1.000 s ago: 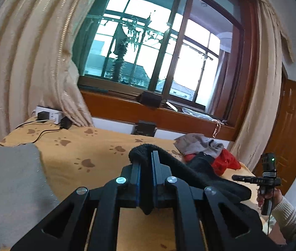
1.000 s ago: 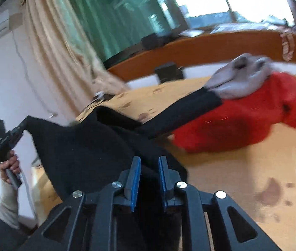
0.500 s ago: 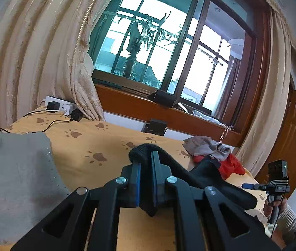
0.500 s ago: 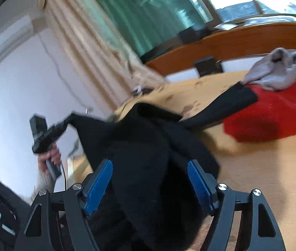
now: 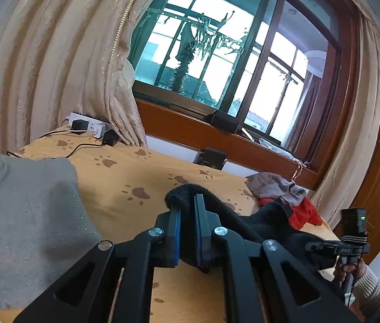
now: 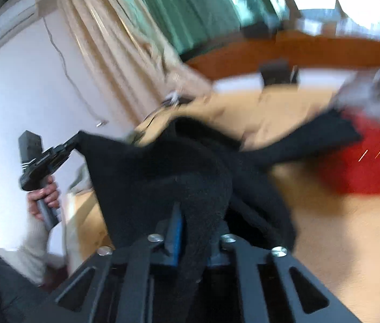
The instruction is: Fold clothes
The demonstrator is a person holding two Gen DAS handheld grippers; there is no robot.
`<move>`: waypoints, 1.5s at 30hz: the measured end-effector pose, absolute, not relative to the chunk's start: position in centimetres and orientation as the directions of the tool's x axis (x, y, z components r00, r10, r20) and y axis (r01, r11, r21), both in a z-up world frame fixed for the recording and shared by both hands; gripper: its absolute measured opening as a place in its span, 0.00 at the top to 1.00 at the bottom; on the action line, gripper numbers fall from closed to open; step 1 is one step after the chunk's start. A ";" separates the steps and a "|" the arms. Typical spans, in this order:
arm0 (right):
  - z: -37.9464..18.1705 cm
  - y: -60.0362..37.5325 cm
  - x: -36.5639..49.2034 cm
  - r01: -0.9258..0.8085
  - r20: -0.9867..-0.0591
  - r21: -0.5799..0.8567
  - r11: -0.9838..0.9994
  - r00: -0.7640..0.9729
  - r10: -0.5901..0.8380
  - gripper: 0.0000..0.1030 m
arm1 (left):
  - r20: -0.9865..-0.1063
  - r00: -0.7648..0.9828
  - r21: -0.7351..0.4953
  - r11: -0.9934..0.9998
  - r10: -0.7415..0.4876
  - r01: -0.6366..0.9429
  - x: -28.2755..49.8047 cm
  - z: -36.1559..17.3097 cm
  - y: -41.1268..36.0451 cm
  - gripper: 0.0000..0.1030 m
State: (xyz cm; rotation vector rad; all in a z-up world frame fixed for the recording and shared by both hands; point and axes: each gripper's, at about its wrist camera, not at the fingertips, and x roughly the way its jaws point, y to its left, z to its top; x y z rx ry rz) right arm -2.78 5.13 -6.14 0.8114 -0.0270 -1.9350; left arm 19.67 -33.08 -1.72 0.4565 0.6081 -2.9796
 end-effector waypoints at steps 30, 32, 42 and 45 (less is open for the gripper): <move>21.6 12.6 27.0 -0.076 0.707 -0.215 -0.974 -0.700 -0.102 0.93 | 0.399 -0.914 -0.083 -0.990 0.072 -0.114 32.8 24.4 -21.7 0.87; 21.2 11.9 25.8 -0.087 0.683 -0.230 -0.969 -0.724 -0.098 0.93 | 0.375 -0.926 -0.076 -0.993 0.051 -0.086 31.8 24.0 -21.8 0.87; 13.2 6.8 4.7 0.021 0.189 -0.342 -0.940 -0.978 -0.090 0.92 | -0.009 -0.994 -0.046 -0.993 -0.110 0.110 13.3 16.6 -23.3 0.87; 9.4 6.5 -3.5 0.128 -0.080 -0.301 -0.945 -0.991 -0.109 0.92 | -0.243 -0.962 -0.033 -0.990 -0.124 0.136 3.8 11.4 -23.7 0.87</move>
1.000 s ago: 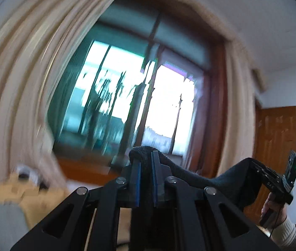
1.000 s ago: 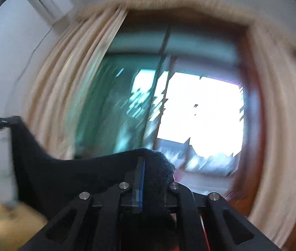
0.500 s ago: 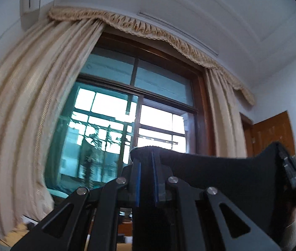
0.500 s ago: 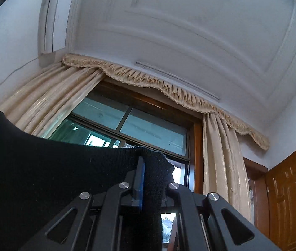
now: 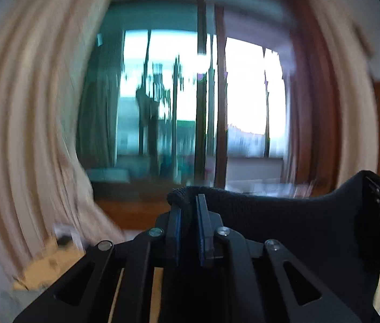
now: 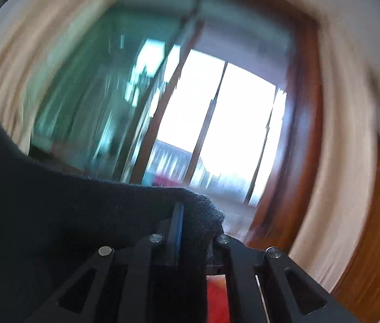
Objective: Fold clothes
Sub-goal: 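Lower the black garment flat onto the blanket with both grippers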
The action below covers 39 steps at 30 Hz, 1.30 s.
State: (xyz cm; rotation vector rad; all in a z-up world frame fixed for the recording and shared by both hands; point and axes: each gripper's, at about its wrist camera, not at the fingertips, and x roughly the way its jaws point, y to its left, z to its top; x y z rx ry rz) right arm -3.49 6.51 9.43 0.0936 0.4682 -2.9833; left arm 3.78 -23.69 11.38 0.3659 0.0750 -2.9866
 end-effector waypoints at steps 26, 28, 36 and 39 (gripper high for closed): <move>2.0 6.9 -21.9 0.425 -0.540 0.008 -0.905 -0.760 -0.361 0.31 | -0.669 -0.729 -0.252 -0.967 0.149 0.033 -8.0 -7.1 -19.8 0.22; 1.3 4.7 -23.6 0.462 -0.578 -0.009 -0.887 -0.726 -0.372 0.31 | -0.704 -0.693 -0.229 -0.973 0.155 0.015 -8.4 -8.5 -18.8 0.22; -6.7 -0.2 -26.7 0.500 -0.770 0.086 -0.862 -0.515 -0.376 0.31 | -0.778 -0.624 -0.009 -0.992 -0.070 0.123 -10.2 -11.1 -21.7 0.22; -6.3 1.4 -24.6 0.482 -0.746 0.087 -0.872 -0.548 -0.377 0.31 | -0.784 -0.619 -0.062 -0.988 -0.038 0.138 -10.6 -11.1 -24.6 0.12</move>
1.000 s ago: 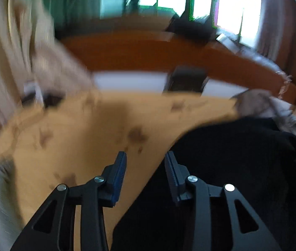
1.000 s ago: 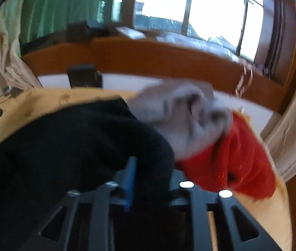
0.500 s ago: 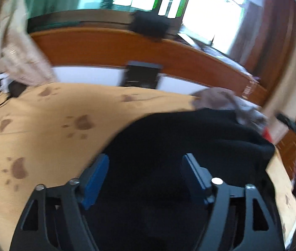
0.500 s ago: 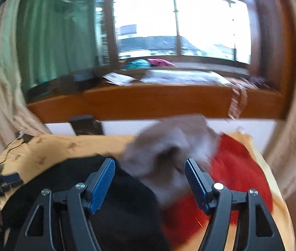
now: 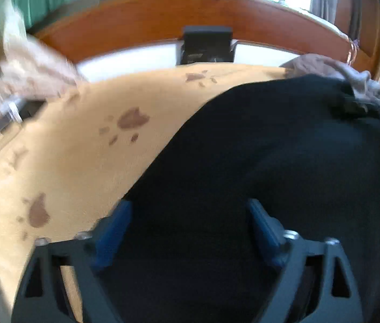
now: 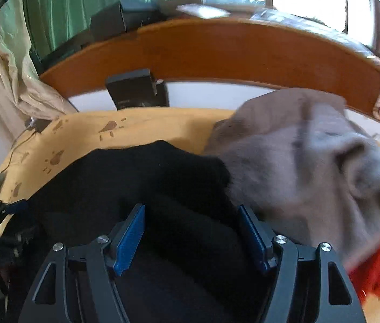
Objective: Fold clothes
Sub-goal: 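Lower the black garment flat onto the blanket with both grippers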
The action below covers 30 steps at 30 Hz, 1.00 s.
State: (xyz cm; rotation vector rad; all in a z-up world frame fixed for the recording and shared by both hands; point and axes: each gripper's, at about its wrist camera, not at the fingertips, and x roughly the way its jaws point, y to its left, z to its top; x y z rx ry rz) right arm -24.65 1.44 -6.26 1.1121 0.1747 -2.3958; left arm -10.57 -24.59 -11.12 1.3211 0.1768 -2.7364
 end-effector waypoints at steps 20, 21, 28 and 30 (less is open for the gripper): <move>-6.2 24.7 2.7 0.321 -0.736 0.104 -0.941 -0.612 -0.290 0.31 | -0.723 -0.690 -0.034 -0.996 -0.035 0.087 0.3 -5.8 -22.7 0.11; -6.7 25.2 3.4 0.325 -0.740 0.135 -0.936 -0.595 -0.314 0.31 | -0.720 -0.694 -0.046 -0.996 -0.022 0.078 1.0 -5.6 -22.3 0.11; -9.4 21.5 6.5 0.448 -0.755 0.143 -0.883 -0.527 -0.390 0.31 | -0.720 -0.692 -0.076 -0.997 0.049 0.009 4.2 -5.6 -19.2 0.09; -9.6 20.0 6.9 0.457 -0.763 0.034 -0.889 -0.563 -0.318 0.31 | -0.722 -0.691 -0.057 -0.998 0.037 0.005 4.7 -5.9 -18.6 0.09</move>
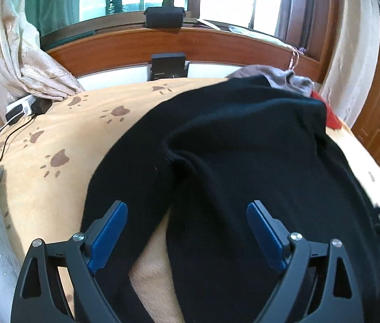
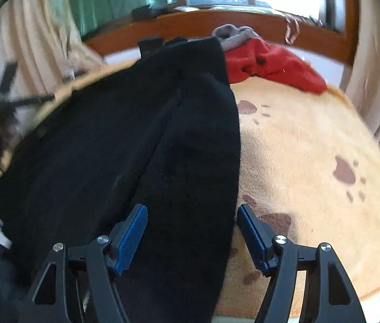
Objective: Fold clothes
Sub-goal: 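Lower the black garment flat onto the blanket with both grippers, then press the black garment flat with both open grippers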
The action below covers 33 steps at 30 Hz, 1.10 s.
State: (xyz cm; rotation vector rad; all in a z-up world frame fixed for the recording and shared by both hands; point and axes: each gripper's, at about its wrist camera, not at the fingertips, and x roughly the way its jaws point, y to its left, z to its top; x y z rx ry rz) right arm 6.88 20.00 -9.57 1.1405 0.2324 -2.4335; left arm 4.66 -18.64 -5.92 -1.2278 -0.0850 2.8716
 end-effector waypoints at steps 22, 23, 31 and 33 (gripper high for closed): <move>-2.9 24.3 5.8 0.020 -0.477 -0.388 -0.921 -0.860 0.182 0.80 | -0.761 -0.645 -0.182 -0.977 0.072 0.107 5.6 -9.1 -21.1 0.08; -3.4 25.2 5.1 0.028 -0.520 -0.335 -0.942 -0.839 0.160 0.75 | -0.761 -0.645 -0.183 -0.977 0.074 0.105 5.6 -9.1 -21.2 0.08; -5.2 27.8 6.5 0.050 -0.581 -0.058 -0.997 -0.814 -0.007 0.34 | -0.752 -0.653 -0.230 -0.965 0.091 0.130 7.9 -8.3 -23.2 0.08; -4.8 27.9 7.7 0.173 -0.565 0.103 -0.980 -0.800 -0.200 0.34 | -0.750 -0.657 -0.228 -0.963 0.080 0.143 9.2 -8.0 -23.9 0.08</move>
